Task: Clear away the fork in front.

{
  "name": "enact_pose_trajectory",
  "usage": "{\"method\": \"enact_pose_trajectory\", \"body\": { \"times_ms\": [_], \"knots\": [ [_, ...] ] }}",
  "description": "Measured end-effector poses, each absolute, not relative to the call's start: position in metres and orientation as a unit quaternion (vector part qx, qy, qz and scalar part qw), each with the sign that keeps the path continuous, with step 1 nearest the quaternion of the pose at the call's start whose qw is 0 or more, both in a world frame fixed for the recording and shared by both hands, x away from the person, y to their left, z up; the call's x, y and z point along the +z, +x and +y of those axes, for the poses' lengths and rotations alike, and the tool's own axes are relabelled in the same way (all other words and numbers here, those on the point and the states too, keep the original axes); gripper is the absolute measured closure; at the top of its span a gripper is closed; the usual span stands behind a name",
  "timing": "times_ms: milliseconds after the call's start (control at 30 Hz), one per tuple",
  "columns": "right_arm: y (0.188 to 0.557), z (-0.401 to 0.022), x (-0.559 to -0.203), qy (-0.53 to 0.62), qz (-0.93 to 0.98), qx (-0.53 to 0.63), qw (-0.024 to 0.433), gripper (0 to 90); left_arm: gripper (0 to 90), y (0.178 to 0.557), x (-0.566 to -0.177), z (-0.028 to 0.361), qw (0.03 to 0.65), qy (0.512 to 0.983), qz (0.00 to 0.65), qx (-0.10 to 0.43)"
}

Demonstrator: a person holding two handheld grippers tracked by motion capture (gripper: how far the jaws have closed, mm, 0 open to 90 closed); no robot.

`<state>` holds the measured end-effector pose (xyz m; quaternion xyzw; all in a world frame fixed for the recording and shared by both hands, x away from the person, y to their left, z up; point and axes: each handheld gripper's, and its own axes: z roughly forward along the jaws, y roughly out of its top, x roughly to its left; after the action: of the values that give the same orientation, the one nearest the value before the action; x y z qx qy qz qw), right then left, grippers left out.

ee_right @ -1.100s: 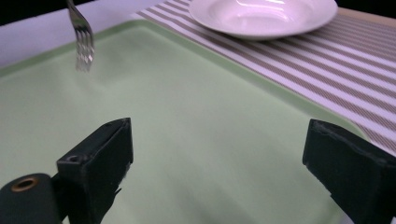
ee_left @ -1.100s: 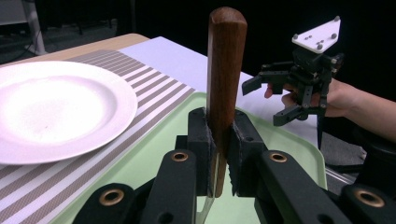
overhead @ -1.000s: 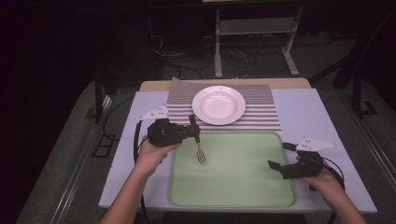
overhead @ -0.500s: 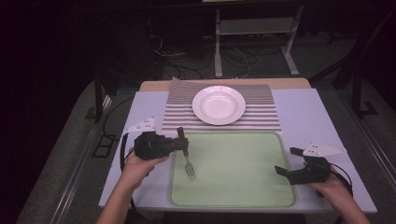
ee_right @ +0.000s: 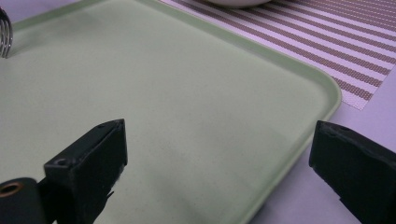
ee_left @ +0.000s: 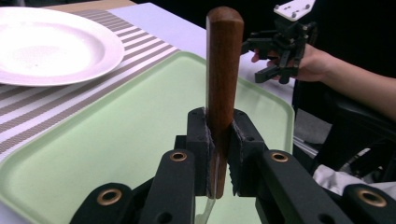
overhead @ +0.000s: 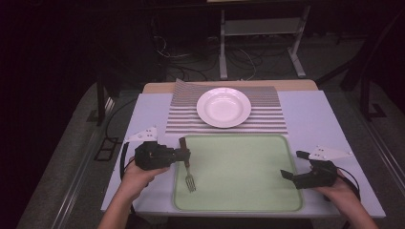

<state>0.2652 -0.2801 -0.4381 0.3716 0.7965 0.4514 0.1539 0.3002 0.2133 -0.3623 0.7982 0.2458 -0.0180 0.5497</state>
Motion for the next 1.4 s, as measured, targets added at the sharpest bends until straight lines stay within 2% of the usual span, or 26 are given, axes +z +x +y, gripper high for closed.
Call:
{"method": "enact_pose_trajectory", "body": {
  "times_ms": [800, 1400],
  "knots": [
    [0.266, -0.28, -0.439, 0.375, 0.795, 0.45, 0.157, 4.4, 73.0, 0.346, -0.386, 0.182, 0.521, 0.809, 0.273, -0.006],
    [0.268, -0.276, -0.439, 0.362, 0.804, 0.445, 0.153, 4.6, 67.0, 0.356, -0.423, 0.187, 0.47, 0.819, 0.329, -0.023]
  ]
}}
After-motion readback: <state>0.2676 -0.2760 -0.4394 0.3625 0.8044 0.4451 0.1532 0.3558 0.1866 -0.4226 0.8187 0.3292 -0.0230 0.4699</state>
